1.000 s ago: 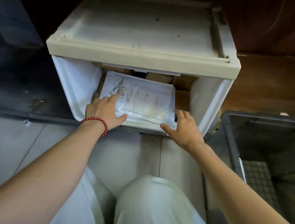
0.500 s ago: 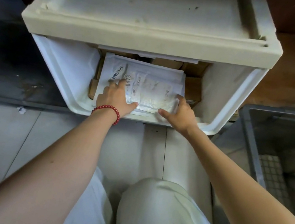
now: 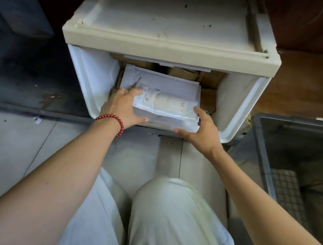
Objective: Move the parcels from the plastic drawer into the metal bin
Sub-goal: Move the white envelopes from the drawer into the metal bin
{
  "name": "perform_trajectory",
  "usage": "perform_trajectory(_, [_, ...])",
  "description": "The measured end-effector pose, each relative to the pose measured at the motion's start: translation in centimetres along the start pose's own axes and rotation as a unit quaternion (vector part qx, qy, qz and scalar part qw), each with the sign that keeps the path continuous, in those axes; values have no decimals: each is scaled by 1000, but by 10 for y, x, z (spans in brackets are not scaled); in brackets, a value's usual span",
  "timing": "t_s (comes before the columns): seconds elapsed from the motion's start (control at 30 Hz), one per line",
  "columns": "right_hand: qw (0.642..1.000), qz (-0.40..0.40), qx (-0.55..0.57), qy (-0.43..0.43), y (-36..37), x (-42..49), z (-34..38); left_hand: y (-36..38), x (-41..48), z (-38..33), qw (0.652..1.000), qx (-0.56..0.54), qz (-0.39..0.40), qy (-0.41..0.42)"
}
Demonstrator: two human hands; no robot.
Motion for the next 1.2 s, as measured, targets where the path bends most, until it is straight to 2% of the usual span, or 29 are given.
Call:
perform_trajectory(0.2, [999,-31,-13,-29,-25,-38,11,-26,-42,-16,998,6,-42,48])
perform_trajectory(0.33, [997,-62,-9,-35,-46,-65,9,-40,-72,-24,991,-62,-82,80])
perform_trajectory(0.47, [997,-72,10,-9,-58,-78,-4,-43,-91,-24,985,-114,-103,73])
perform_trajectory(0.63, [997,-82,2,7,-64,-84,-12,-38,-99,-26,985,-111,-107,81])
perform_trajectory(0.87, [998,-59,23,21,-59,-86,-14,-31,-100,-22,968,-228,-97,30])
perform_trajectory(1.1, [995,-21,86,43,-53,-87,-21,-17,-93,-33,973,-219,-69,31])
perform_trajectory(1.2, [994,-42,96,35,-66,-88,-23,-6,-88,-51,980,-181,-57,60])
Point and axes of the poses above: each hand's wrist, its own x-axis towards the middle knuckle, its own y-axis out of the palm, z = x × y, the point moved 10 cm from there along x, towards the middle knuckle, and after that the axes turned 15 degrees about -x, right-handed, at the moved point
